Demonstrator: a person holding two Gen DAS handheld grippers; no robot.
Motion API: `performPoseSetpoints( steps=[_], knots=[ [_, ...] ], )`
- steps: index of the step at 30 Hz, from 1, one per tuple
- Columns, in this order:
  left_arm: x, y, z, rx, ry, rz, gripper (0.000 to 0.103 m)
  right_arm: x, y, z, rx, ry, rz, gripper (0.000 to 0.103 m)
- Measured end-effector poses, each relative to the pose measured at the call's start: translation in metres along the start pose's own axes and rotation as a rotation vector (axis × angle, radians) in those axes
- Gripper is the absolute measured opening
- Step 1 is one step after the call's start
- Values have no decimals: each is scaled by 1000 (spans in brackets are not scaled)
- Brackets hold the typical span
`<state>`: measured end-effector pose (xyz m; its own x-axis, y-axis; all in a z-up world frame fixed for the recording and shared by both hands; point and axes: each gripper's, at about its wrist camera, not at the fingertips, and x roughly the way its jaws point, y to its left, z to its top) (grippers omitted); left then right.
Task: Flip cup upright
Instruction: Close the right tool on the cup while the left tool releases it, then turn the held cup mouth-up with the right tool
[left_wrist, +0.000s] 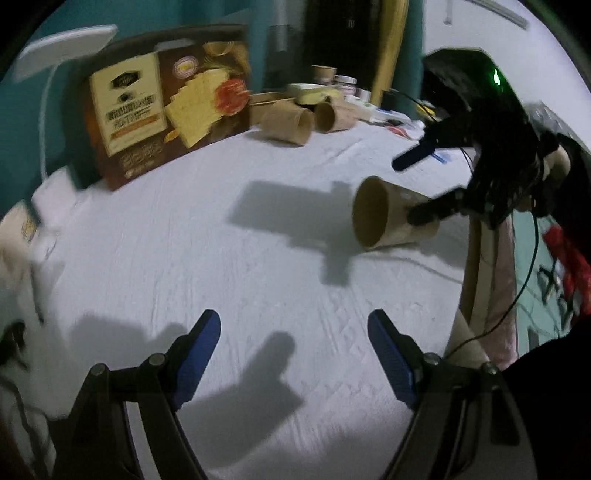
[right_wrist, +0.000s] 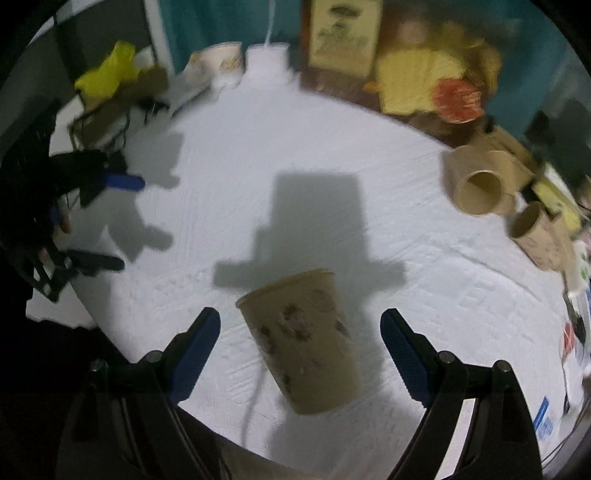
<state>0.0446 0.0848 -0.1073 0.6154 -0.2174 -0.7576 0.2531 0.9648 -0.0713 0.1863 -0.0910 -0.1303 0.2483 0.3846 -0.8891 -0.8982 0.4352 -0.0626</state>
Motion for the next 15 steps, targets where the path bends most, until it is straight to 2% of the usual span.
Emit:
performPoseSetpoints(
  steps=[7, 13, 15],
  knots=[
    [-4, 13, -7, -91, -51, 5, 82, 29, 7, 11, -84, 144, -4, 87],
    [2, 5, -4, -93, -61, 59, 82, 39, 7, 17, -111, 186, -1, 87],
    [4, 3, -3, -88, -61, 71, 82, 41, 10, 18, -121, 193, -2, 84]
  ],
)
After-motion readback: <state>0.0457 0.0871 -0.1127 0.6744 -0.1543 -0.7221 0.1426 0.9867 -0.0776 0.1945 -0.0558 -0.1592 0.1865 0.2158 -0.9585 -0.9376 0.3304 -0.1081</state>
